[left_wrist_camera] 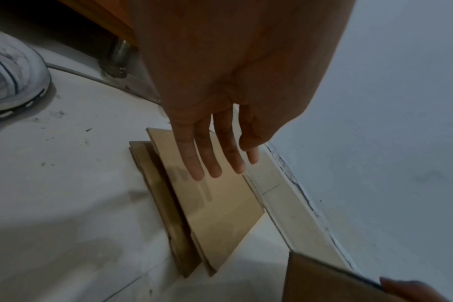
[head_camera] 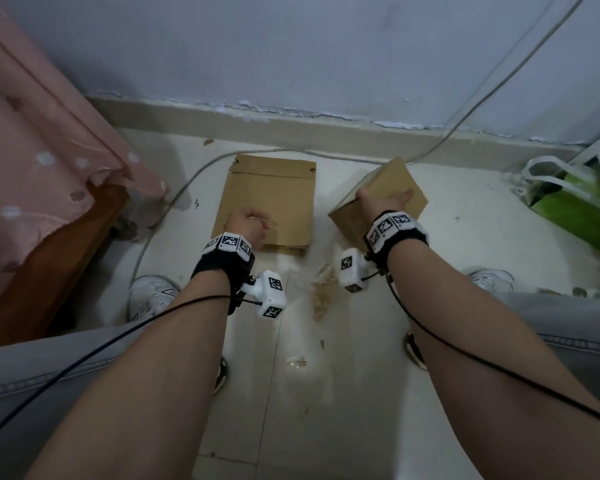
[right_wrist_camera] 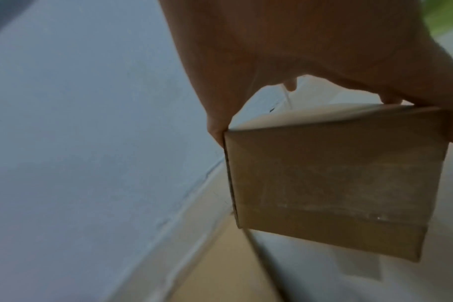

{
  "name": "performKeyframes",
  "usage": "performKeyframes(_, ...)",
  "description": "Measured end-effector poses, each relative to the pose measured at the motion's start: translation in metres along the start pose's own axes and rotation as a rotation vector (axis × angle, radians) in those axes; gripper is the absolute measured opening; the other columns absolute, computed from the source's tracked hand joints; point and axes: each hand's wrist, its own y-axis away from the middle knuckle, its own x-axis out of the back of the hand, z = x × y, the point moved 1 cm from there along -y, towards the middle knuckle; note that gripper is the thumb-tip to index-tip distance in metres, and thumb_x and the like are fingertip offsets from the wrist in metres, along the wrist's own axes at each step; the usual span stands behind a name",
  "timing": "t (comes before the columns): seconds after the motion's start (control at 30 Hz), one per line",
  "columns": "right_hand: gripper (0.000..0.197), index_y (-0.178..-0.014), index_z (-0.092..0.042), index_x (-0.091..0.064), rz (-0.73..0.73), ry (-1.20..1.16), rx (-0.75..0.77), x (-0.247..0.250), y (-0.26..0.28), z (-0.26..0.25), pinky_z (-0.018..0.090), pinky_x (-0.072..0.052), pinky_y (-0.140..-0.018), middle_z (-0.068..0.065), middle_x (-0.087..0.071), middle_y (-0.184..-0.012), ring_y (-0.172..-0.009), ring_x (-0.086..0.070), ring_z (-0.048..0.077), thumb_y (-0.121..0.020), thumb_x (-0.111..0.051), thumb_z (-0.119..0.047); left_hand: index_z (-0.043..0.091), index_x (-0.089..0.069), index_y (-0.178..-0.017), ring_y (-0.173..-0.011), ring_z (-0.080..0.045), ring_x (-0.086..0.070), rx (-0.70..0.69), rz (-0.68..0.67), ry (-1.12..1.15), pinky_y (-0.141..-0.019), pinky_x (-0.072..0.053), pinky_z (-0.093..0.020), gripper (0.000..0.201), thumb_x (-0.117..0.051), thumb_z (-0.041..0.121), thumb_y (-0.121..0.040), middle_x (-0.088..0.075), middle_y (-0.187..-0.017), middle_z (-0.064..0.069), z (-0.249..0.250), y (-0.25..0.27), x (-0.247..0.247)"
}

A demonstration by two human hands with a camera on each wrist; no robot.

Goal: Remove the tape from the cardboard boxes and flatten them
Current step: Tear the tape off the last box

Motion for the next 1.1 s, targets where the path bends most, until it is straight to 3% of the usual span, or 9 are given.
performKeyframes(0.1, 0.113, -0.153, -0.020, -0.022, -0.094, -0.106, 0.037, 0.008, 0.026, -0.022, 0.051, -0.037, -0.107, 0.017, -0.046, -0.144, -0.126, -0.048, 0.039, -0.061, -0.064, -0.072, 0.017, -0.061, -0.084, -0.054, -0.015, -0.053, -0.016, -0.024, 0.045, -0.051, -0.041, -0.023, 0.023, -0.047, 0.001, -0.092, -0.067, -0.062, 0.003, 0.020, 0.024, 0.003)
performKeyframes(0.17, 0.079, -0.116, -0.017, -0.057, -0.252, -0.115, 0.114, 0.004, 0.035, -0.035, 0.047, -0.047, -0.096, 0.018, -0.061, -0.120, -0.102, -0.060, 0.031, -0.062, -0.060, -0.075, 0.017, -0.061, -0.097, -0.069, -0.020, -0.058, -0.025, -0.044, 0.013, -0.059, -0.049, -0.027, 0.012, -0.049, 0.018, -0.099, -0.069, -0.084, -0.002, 0.033, 0.042, 0.004)
performKeyframes(0.23, 0.057, -0.094, -0.016, -0.056, -0.340, -0.075, 0.210, -0.005, 0.034, -0.038, 0.042, -0.044, -0.098, 0.014, -0.059, -0.105, -0.096, -0.056, 0.028, -0.077, -0.051, -0.070, 0.016, -0.057, -0.123, -0.098, -0.028, -0.062, -0.046, -0.079, -0.067, -0.081, -0.056, -0.037, 0.036, -0.046, 0.042, -0.100, -0.065, -0.110, -0.009, 0.042, 0.055, 0.009)
performKeyframes(0.37, 0.106, -0.116, -0.017, -0.060, -0.558, -0.082, 0.015, -0.029, 0.038, -0.020, 0.064, -0.038, -0.097, 0.015, -0.066, -0.117, -0.100, -0.063, 0.047, -0.034, -0.067, -0.084, 0.027, -0.054, -0.135, -0.111, -0.033, -0.060, -0.040, -0.129, -0.128, -0.095, -0.051, -0.045, 0.075, -0.047, 0.076, -0.079, -0.060, -0.129, -0.005, 0.050, 0.087, 0.021)
performKeyframes(0.47, 0.097, -0.123, -0.010, -0.054, -0.571, 0.031, 0.039, -0.025, 0.111, -0.007, 0.058, -0.041, -0.099, 0.032, -0.061, -0.120, -0.106, -0.061, 0.050, -0.059, -0.048, -0.084, 0.022, -0.046, -0.142, -0.114, -0.034, -0.058, -0.017, -0.110, -0.226, -0.093, -0.052, -0.049, 0.079, -0.061, 0.065, -0.077, -0.057, -0.133, -0.009, 0.037, 0.106, 0.034)
performKeyframes(0.57, 0.086, -0.140, -0.006, -0.047, -0.494, 0.103, 0.212, -0.035, 0.136, 0.009, 0.048, -0.040, -0.109, 0.023, -0.051, -0.140, -0.126, -0.052, 0.039, -0.090, -0.022, -0.070, 0.018, -0.041, -0.146, -0.113, -0.036, -0.059, 0.072, -0.106, -0.312, -0.081, -0.056, -0.042, 0.075, -0.062, 0.057, -0.085, -0.054, -0.138, -0.013, 0.012, 0.118, 0.050)
performKeyframes(0.67, 0.092, -0.146, -0.007, -0.037, -0.555, 0.168, 0.274, -0.062, 0.131, 0.029, 0.051, -0.043, -0.106, 0.022, -0.048, -0.143, -0.126, -0.052, 0.038, -0.087, -0.022, -0.075, 0.022, -0.042, -0.146, -0.105, -0.032, -0.060, 0.085, -0.114, -0.363, -0.074, -0.055, -0.036, 0.069, -0.059, 0.056, -0.089, -0.054, -0.139, -0.012, -0.013, 0.122, 0.061)
performKeyframes(0.83, 0.063, -0.144, -0.024, -0.025, -0.646, 0.031, 0.150, -0.075, 0.153, 0.056, 0.064, -0.056, -0.066, 0.030, -0.056, -0.121, -0.072, -0.070, 0.048, -0.093, -0.047, -0.054, 0.034, -0.051, -0.140, -0.103, -0.029, -0.064, 0.054, -0.130, -0.386, -0.084, -0.056, -0.037, 0.049, -0.059, 0.041, -0.091, -0.061, -0.130, -0.006, -0.040, 0.116, 0.059)
performKeyframes(1.1, 0.055, -0.137, -0.012, -0.035, -0.593, 0.088, 0.270, -0.079, 0.136, 0.052, 0.055, -0.060, -0.063, 0.029, -0.069, -0.090, -0.069, -0.072, 0.040, -0.097, -0.048, -0.048, 0.029, -0.058, -0.136, -0.119, -0.025, -0.058, 0.024, -0.029, -0.202, -0.097, -0.043, -0.027, 0.059, -0.065, 0.055, -0.084, -0.060, -0.134, -0.002, -0.075, 0.100, 0.057)
